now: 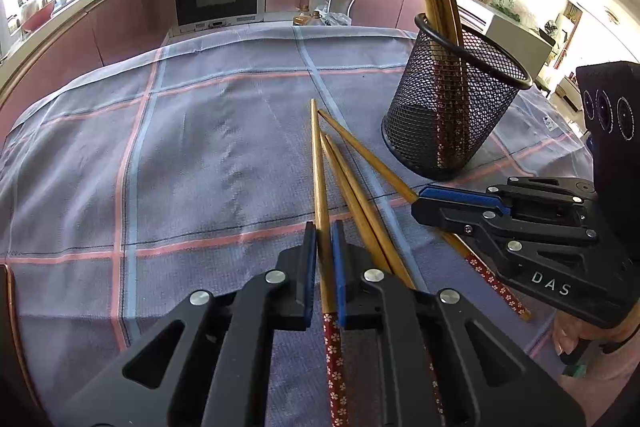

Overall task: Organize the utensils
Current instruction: 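Grasp a wooden chopstick with the left gripper while the right gripper grasps another, then lift the left chopstick upright over the mesh cup while the right gripper lifts its own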

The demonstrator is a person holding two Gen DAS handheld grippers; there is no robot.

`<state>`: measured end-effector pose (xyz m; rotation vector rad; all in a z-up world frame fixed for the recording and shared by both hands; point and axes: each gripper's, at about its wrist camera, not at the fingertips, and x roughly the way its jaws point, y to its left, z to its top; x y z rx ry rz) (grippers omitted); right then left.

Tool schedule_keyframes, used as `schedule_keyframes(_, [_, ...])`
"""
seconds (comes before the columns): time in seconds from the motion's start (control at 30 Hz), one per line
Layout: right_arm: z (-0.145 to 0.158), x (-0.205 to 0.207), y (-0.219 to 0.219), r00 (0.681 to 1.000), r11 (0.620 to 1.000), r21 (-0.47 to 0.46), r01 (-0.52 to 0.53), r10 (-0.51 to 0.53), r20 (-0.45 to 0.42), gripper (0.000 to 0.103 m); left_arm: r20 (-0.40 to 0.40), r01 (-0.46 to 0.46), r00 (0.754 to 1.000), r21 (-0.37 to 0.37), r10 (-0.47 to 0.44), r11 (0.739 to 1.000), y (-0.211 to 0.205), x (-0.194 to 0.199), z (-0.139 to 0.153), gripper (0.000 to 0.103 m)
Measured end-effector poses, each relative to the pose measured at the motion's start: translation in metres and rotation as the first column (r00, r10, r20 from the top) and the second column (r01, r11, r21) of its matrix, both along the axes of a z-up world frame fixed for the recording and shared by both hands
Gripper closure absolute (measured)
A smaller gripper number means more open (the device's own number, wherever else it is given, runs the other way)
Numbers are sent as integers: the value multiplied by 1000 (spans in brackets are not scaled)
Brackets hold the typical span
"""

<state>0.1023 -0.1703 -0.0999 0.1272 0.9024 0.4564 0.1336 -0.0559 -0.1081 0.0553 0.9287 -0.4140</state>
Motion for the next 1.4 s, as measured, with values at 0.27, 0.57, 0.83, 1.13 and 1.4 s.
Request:
schedule_keyframes(0.27, [24,-18,-11,997,997,67,-42,38,61,97,48,34,998,-77,-30,996,11,-14,32,95])
schedule_keyframes(0.57, [50,-33,-20,990,991,118,-55,39,135,97,107,85,992,-156,-68,984,19,-33,68,95])
schedule_keyframes(0.83, [61,-37,-30,985,986,153,-57,31,169,97,137,108,987,-194,-82,975,24,-43,88,95])
schedule_keyframes(1.13, [69,-36,-38,979,983,175,-55,18,202,97,164,127,982,-233,-90,964,30,-49,106,95])
schedule_keyframes(1.4, [75,-35,-38,976,981,185,-54,13,218,97,175,137,980,-240,-96,961,26,-48,110,95])
